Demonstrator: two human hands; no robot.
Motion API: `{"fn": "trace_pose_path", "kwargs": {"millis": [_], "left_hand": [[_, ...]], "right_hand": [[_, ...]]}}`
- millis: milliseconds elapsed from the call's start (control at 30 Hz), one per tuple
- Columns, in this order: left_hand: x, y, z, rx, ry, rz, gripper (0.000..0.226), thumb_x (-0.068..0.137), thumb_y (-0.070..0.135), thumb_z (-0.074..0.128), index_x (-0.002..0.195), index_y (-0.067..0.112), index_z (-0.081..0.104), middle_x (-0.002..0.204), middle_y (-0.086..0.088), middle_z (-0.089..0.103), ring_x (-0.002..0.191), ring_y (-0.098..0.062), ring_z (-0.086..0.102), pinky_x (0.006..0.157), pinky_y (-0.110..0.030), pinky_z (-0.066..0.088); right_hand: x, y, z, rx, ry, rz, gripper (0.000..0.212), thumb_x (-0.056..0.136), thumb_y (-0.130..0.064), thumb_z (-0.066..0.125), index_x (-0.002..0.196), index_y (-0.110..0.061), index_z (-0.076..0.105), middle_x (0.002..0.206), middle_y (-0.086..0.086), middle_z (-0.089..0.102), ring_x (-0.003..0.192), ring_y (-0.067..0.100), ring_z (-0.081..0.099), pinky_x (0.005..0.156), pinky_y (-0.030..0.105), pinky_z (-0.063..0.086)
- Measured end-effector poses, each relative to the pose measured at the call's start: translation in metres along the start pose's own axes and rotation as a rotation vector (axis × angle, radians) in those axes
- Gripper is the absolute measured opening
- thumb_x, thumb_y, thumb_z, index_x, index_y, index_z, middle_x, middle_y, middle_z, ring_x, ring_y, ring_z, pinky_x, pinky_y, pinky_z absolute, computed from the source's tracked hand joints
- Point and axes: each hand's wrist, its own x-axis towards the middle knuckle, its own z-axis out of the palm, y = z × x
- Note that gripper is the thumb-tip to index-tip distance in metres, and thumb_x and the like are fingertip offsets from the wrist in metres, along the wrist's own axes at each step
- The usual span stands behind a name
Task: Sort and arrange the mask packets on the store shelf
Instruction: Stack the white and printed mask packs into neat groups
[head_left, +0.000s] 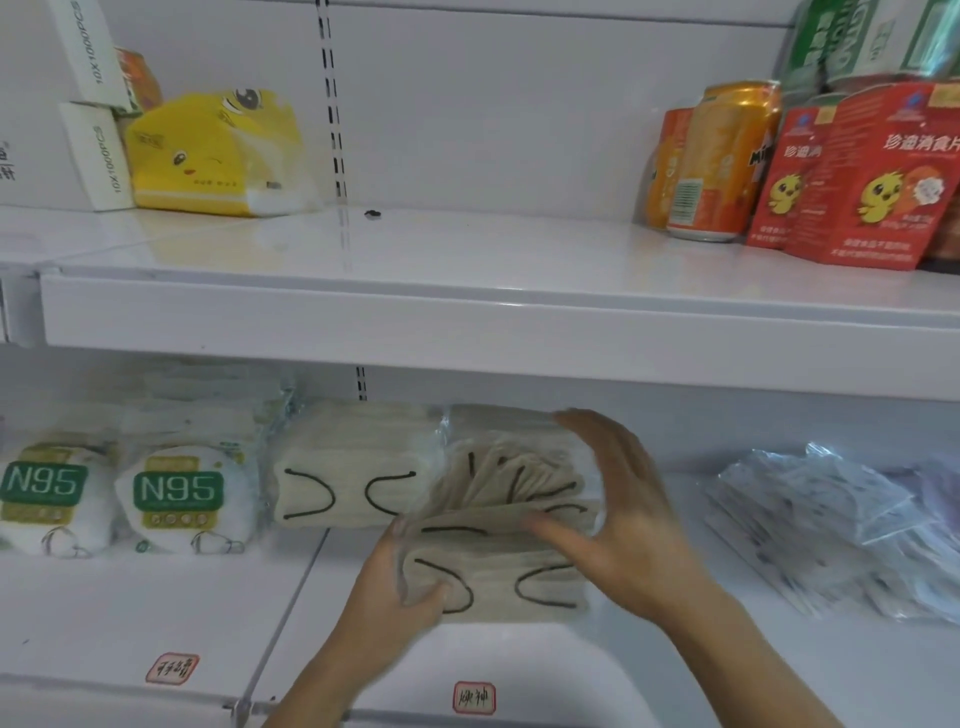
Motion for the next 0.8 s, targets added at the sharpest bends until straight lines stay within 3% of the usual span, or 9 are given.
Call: {"fn": "trace_pose_path", "kwargs": {"millis": [100,200,300,400,500,633,733,800], "left_hand": [[0.0,0.009,0.002,0.004,0.006,0.034,0.073,0.081,-0.024,0.065,0.14,0.016,0.049,0.133,0.018,0.064,0.132,-0.005,0.053,0.107,-0.016,0.041],[-0.003,0.01,0.002,-0.021,-0.002,0.055,0.076,0.08,-0.018,0.067,0.141,0.021,0.048,0.138,0.016,0.061,0.136,-0.006,0.05,0.111,-0.019,0.038],[-0.004,0.01,0.001,-0.021,0.0,0.045,0.078,0.08,-0.023,0.067,0.14,0.023,0.046,0.134,0.023,0.061,0.133,0.001,0.05,0.102,-0.009,0.04],[-0.006,0.006,0.002,-0.016,0.008,0.022,0.073,0.08,-0.021,0.069,0.138,0.019,0.05,0.128,0.018,0.066,0.124,0.0,0.057,0.094,-0.008,0.043],[-0.005,0.004,0.0,-0.024,0.061,-0.015,0.07,0.078,-0.014,0.077,0.134,0.021,0.053,0.12,0.019,0.069,0.112,0.001,0.063,0.091,-0.007,0.044],[-0.002,0.0,-0.002,-0.001,0.084,-0.028,0.07,0.075,-0.007,0.083,0.131,0.024,0.055,0.118,0.021,0.069,0.115,0.002,0.062,0.092,-0.008,0.045],[-0.003,0.003,-0.001,-0.003,0.033,-0.012,0.066,0.079,-0.011,0.077,0.134,0.018,0.055,0.125,0.012,0.07,0.119,-0.005,0.062,0.097,-0.017,0.048],[-0.004,0.004,0.003,-0.006,0.039,-0.011,0.063,0.08,-0.015,0.074,0.13,0.02,0.056,0.119,0.022,0.07,0.114,0.005,0.062,0.093,-0.008,0.044]], "right_hand": [[0.04,-0.028,0.005,-0.208,-0.291,-0.256,0.07,0.091,-0.052,0.063,0.151,-0.042,0.029,0.145,-0.009,0.049,0.133,0.014,0.044,0.111,0.033,0.036],[0.055,-0.026,0.018,-0.221,-0.464,-0.173,0.047,0.101,-0.029,0.056,0.143,-0.043,0.042,0.117,-0.009,0.062,0.106,0.016,0.06,0.095,0.037,0.049],[0.045,-0.015,0.018,0.134,-0.336,0.06,0.025,0.098,-0.019,0.063,0.111,-0.041,0.061,0.104,-0.018,0.069,0.095,-0.001,0.066,0.083,0.021,0.054],[0.026,0.005,0.018,0.356,-0.183,0.242,0.028,0.092,-0.009,0.072,0.09,-0.035,0.062,0.088,-0.022,0.07,0.088,-0.006,0.067,0.074,0.007,0.046],[0.009,0.026,0.023,0.399,-0.138,0.354,0.024,0.091,-0.008,0.071,0.089,-0.03,0.062,0.088,-0.019,0.069,0.084,-0.004,0.065,0.073,0.009,0.045],[-0.013,0.047,0.031,0.376,-0.21,0.419,0.022,0.098,-0.015,0.063,0.088,-0.035,0.062,0.086,-0.018,0.067,0.081,-0.006,0.062,0.073,0.014,0.045],[-0.023,0.052,0.036,0.445,-0.288,0.532,0.021,0.103,-0.017,0.055,0.103,-0.035,0.066,0.109,-0.015,0.066,0.101,-0.006,0.062,0.079,0.007,0.042],[-0.024,0.053,0.035,0.319,-0.22,0.476,0.024,0.103,-0.022,0.055,0.11,-0.044,0.06,0.119,-0.022,0.06,0.11,-0.01,0.054,0.086,0.009,0.039]]}}
